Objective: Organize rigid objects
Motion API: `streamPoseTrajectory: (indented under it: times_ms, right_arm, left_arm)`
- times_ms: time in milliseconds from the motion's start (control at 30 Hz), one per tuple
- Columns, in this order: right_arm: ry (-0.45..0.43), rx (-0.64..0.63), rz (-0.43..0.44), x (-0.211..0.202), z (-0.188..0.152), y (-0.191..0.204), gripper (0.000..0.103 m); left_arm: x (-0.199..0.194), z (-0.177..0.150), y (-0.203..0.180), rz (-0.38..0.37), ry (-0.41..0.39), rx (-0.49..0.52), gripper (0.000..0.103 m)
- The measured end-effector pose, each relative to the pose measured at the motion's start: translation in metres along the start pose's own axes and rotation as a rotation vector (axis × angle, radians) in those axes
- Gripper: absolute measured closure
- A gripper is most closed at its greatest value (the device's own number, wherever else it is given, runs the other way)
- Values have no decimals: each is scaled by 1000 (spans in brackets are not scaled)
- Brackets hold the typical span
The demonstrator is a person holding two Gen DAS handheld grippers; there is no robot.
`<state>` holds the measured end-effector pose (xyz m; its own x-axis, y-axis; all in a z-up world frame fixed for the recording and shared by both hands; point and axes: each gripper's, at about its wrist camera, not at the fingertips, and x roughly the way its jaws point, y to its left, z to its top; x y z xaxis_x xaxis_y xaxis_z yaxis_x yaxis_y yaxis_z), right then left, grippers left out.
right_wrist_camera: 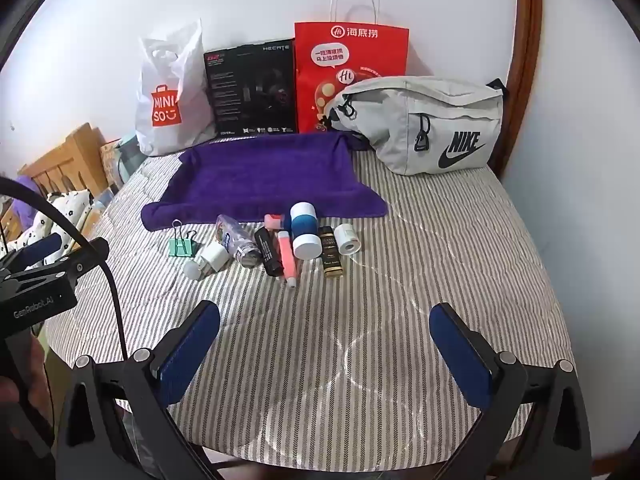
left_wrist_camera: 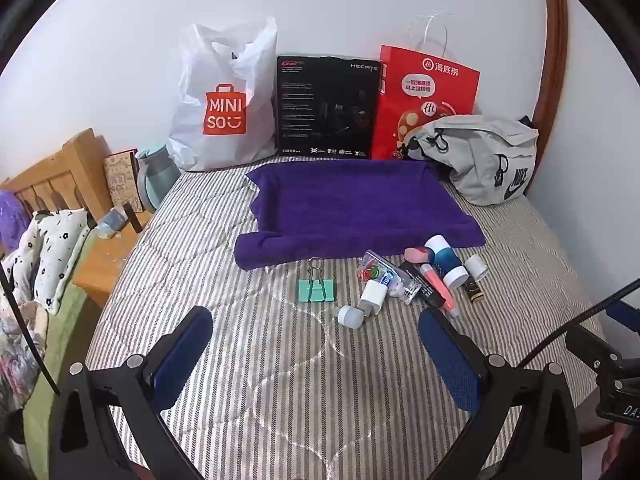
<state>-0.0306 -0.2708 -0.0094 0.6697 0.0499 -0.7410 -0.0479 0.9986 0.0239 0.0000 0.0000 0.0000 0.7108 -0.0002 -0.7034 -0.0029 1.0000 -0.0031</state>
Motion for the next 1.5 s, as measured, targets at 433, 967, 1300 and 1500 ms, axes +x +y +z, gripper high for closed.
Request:
streamPoseTrajectory:
  times_ms: [433,967,1300,1500]
  right_arm:
    - [9,5,-1,-4,4,-1,0]
    - [7,4,-4,-1,-1,4,0]
    - [9,2,-4,-1,-2,4,0]
    - [13,0,-4,-1,-1,4,0]
  left_arm:
    - [3,-1,0,-17,18,1,0]
    - [-4,0,0,-18,1,8,0]
    - [-3,0,4,-17,-2,3,0]
    - [-2,-2,5,-12,1,0,0]
